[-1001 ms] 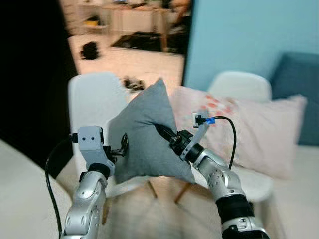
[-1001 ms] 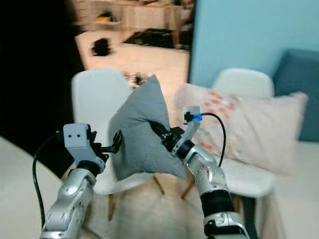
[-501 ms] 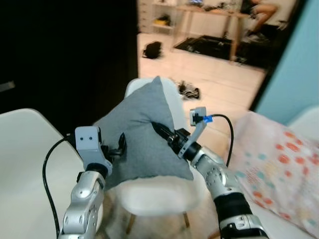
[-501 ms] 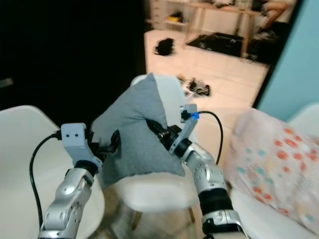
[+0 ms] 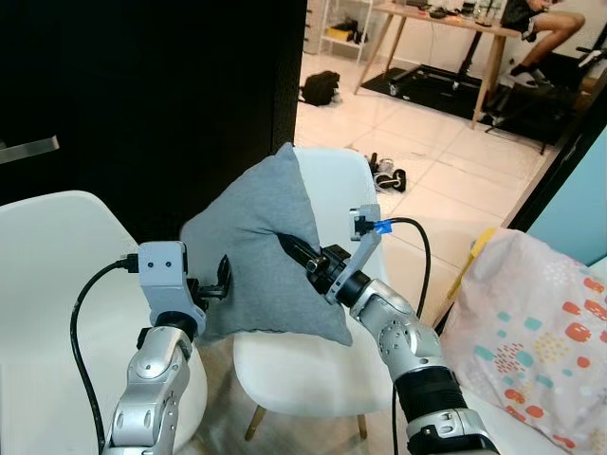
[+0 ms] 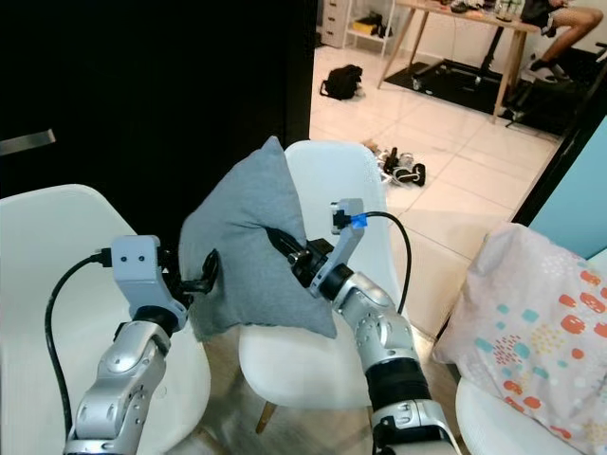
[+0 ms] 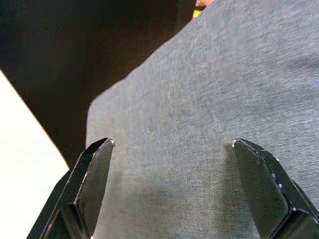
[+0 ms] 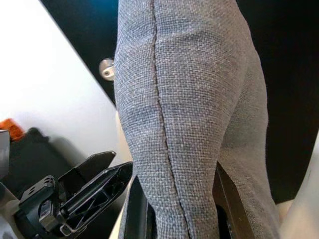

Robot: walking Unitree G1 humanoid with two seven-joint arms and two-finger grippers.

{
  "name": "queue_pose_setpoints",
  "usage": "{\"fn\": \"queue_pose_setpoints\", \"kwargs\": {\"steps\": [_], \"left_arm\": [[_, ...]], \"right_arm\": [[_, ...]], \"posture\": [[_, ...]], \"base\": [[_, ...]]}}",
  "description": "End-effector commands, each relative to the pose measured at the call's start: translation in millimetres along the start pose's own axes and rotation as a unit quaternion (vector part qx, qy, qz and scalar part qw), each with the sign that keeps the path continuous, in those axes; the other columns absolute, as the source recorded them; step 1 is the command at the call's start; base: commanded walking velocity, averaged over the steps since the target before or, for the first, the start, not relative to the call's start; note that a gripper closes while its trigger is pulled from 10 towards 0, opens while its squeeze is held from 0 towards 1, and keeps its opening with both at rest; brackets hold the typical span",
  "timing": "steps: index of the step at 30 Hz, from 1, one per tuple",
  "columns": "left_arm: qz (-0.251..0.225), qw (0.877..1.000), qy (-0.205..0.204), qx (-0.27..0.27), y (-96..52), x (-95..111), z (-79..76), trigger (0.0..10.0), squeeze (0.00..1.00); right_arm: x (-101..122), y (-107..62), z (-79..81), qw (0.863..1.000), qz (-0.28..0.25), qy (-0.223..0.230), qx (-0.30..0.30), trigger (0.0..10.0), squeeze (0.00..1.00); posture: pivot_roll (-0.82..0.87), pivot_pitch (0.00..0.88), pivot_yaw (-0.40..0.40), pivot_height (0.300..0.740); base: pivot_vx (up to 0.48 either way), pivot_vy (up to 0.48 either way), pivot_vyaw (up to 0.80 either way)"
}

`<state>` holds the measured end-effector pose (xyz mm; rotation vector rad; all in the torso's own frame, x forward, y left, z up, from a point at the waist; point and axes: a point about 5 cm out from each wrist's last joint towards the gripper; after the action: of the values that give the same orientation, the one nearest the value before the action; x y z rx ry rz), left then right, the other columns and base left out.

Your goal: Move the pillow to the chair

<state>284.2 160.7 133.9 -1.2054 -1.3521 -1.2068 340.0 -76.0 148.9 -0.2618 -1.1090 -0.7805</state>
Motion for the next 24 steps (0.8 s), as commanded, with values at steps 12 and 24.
{"fn": "queue_pose_setpoints", "kwargs": {"steps": [12, 24], "left_arm": [[0.006, 1.0, 0.017, -0.001, -0.1, -0.5, -1.8, 10.0, 0.0], [-0.024, 0.998, 0.058, 0.026, 1.3, 13.6, 11.5, 10.0, 0.0]], "right_arm": [[4.1, 7.3, -5.8, 0.998, 0.045, -0.016, -0.033, 10.0, 0.0], [10.3, 19.2, -0.5, 0.999, 0.03, 0.035, -0.007, 10.0, 0.0]], "posture": [[0.09, 0.0, -0.047, 0.735], [0.11, 0.0, -0.051, 0.69]], "base": [[0.0, 0.0, 0.0], [0.0, 0.0, 0.0]]}}
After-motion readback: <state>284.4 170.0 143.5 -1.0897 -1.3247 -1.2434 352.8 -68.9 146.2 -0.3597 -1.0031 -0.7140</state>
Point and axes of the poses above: a point about 5 cm out from each wrist's last joint towards the gripper, its own y axis pointing out of the wrist towards the gripper, its own x axis along the axis of the wrist's last joint, z = x × y, and after that the axes turned 1 degree about y, right-handed
